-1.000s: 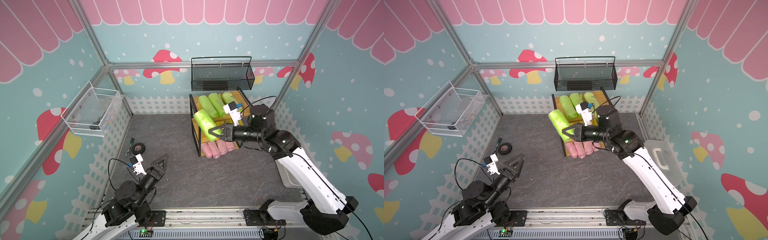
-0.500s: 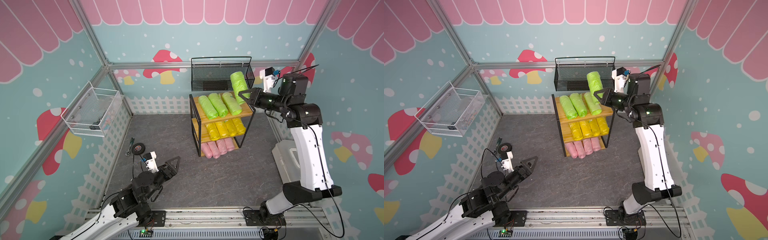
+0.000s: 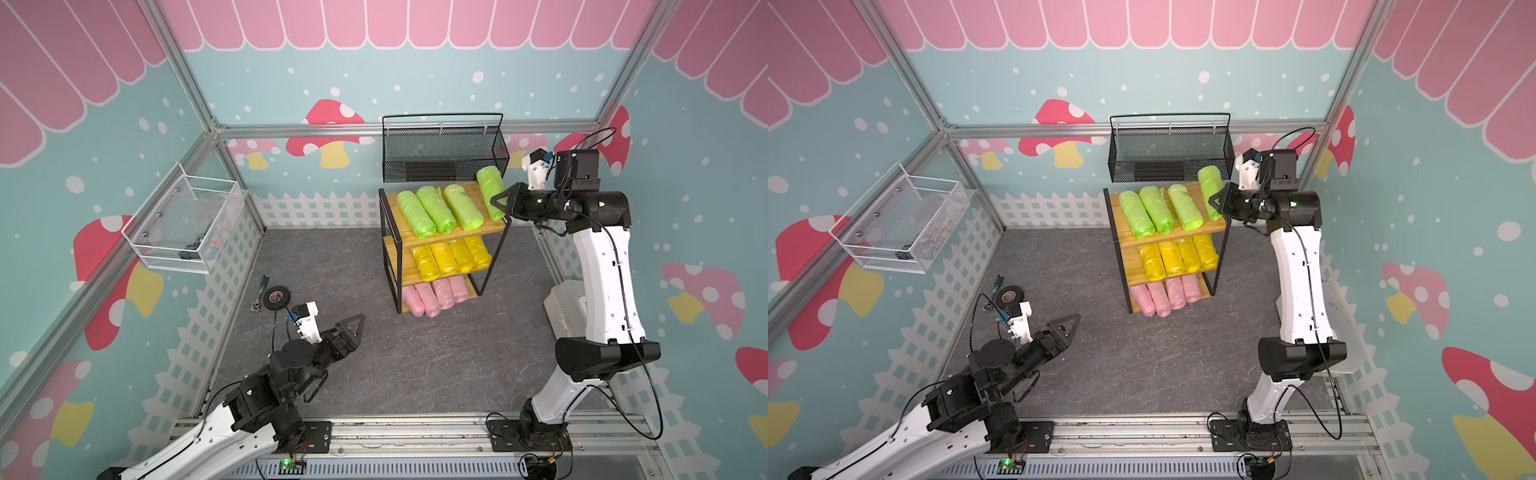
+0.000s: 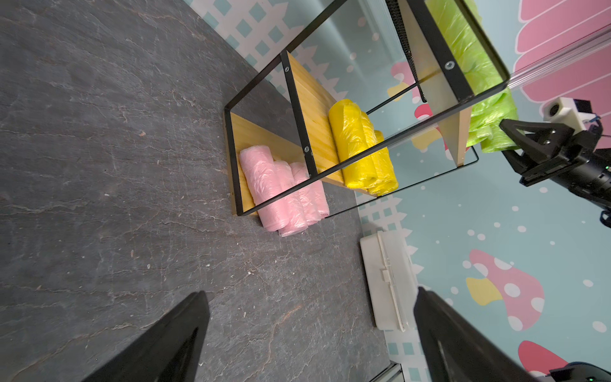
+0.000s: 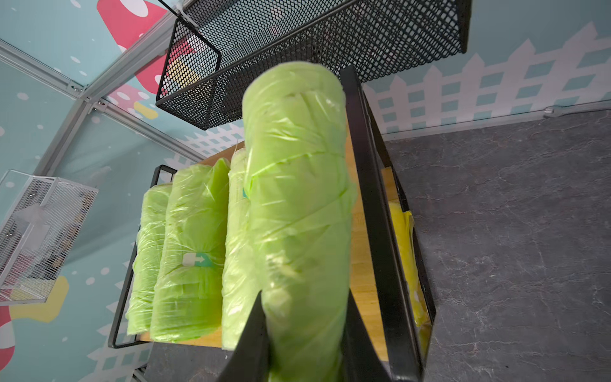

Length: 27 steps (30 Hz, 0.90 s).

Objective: Sort the rolls of trash bags by color and place them on the shelf
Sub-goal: Place the roll of trash bags on the shelf.

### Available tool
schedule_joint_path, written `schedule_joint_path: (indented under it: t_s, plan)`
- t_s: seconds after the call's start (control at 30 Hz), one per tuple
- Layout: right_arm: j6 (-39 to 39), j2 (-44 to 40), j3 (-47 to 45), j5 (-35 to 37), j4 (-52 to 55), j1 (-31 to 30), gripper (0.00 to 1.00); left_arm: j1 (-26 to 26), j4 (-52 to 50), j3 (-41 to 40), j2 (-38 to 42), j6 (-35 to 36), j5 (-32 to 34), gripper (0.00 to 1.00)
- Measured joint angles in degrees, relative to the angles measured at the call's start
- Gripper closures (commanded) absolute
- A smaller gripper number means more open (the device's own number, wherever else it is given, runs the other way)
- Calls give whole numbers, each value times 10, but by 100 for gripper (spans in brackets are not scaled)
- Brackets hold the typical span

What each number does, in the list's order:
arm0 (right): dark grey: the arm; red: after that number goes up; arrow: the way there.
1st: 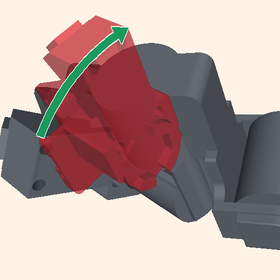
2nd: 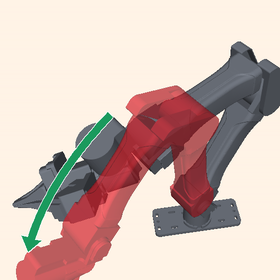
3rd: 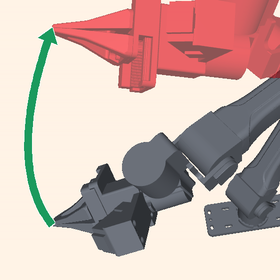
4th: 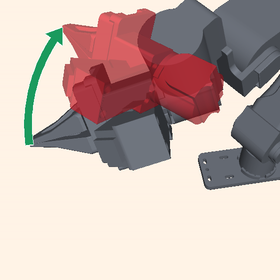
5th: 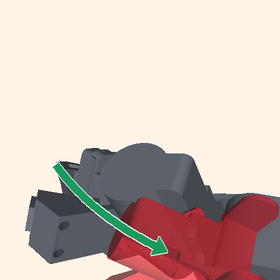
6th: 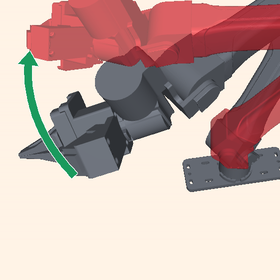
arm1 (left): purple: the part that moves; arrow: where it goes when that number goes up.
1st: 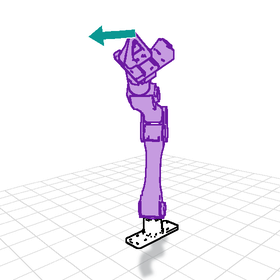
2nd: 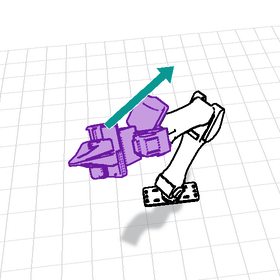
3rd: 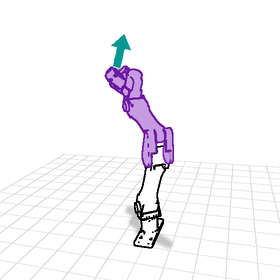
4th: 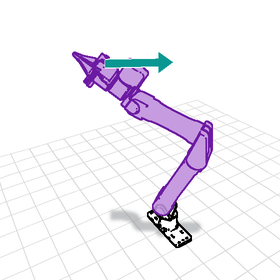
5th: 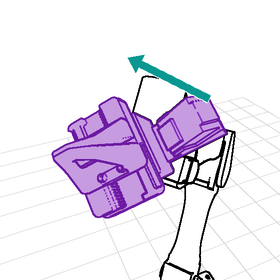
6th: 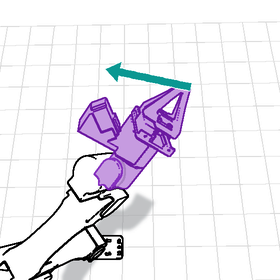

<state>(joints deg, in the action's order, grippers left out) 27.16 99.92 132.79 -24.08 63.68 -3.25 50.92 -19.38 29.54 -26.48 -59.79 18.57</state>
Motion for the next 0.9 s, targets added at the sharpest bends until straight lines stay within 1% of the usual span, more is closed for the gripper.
schedule_joint_path:
  t_s: [0.23, 0.37, 0.4, 0.47, 0.5, 0.57, 0.63, 0.73, 0.9]
  plan:
    - [-15, 16, 2, -20, 9, 0, 100, 0, 7, 0, -32, 0, -19, 1]
    - [-23, 33, 7, -25, 13, 0, 82, 0, 8, 1, -38, 0, -25, 1]
    - [-24, 37, 8, -25, 14, 0, 74, 0, 8, 2, -39, 0, -25, 1]
    - [-30, 40, 9, -24, 15, 1, 52, 0, 8, 4, -41, 0, -26, 1]
    - [-33, 40, 9, -26, 15, 2, 43, 0, 8, 5, -43, 0, -26, 1]
    - [-36, 39, 13, -28, 12, 2, 36, 0, 10, 7, -47, 0, -26, 1]
    - [-40, 37, 18, -25, 10, 2, 32, 0, 12, 8, -54, 1, -27, 1]
    - [-44, 28, 19, -16, 7, 3, 30, 0, 12, 12, -70, 3, -28, 1]
    - [-58, 1, 19, 5, 5, 3, 30, 0, 12, 34, -100, 22, -28, 1]
